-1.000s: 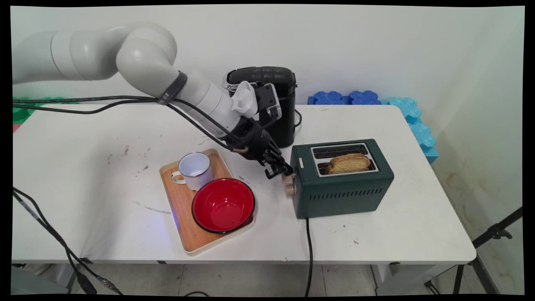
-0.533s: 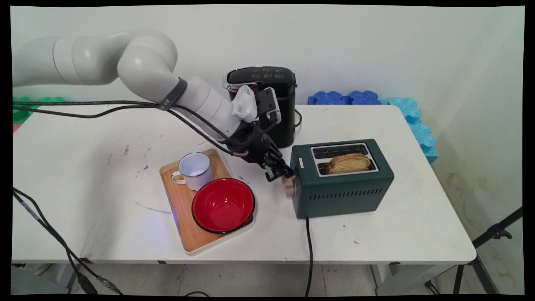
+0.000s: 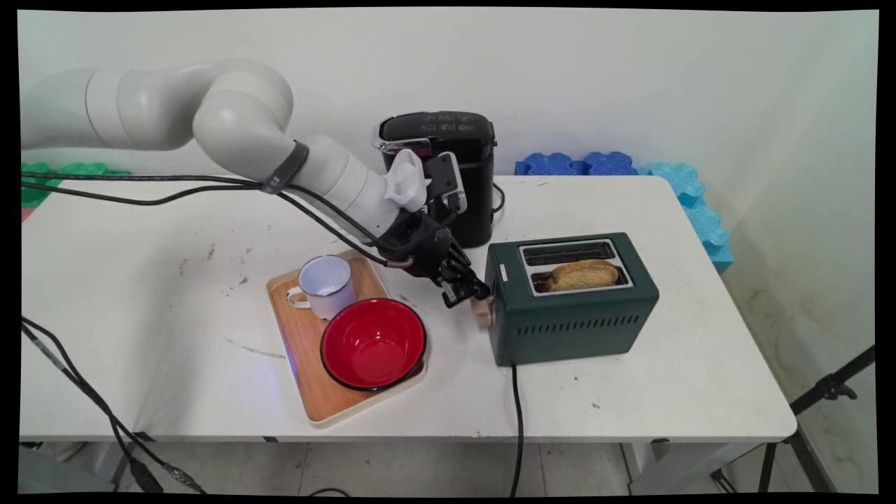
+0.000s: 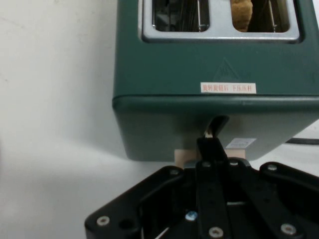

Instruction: Press the toaster switch

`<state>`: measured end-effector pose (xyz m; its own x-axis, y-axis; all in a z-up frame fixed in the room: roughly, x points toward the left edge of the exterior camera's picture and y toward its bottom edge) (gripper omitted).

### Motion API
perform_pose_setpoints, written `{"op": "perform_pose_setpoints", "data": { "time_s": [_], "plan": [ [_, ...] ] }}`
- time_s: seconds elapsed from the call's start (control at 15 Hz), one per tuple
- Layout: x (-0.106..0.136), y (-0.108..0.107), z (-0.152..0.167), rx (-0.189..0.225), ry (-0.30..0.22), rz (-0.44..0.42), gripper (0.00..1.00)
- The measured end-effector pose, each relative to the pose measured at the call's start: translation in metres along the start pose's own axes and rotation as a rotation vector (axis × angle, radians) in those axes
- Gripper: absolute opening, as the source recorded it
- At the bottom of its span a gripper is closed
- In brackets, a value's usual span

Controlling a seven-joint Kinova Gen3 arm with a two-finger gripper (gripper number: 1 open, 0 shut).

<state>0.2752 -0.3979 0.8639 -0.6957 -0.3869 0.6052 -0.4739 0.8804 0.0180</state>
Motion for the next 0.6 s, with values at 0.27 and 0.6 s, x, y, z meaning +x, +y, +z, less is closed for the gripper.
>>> {"op": "perform_pose_setpoints", "data": {
  "time_s": [0.27, 0.6],
  "plan": [
    [-0.0038, 0.0012, 0.0007, 0.006, 0.004, -0.001, 0.00],
    [-0.0089, 0.0008, -0.0013, 0.016, 0.004, -0.006, 0.00]
  ]
}}
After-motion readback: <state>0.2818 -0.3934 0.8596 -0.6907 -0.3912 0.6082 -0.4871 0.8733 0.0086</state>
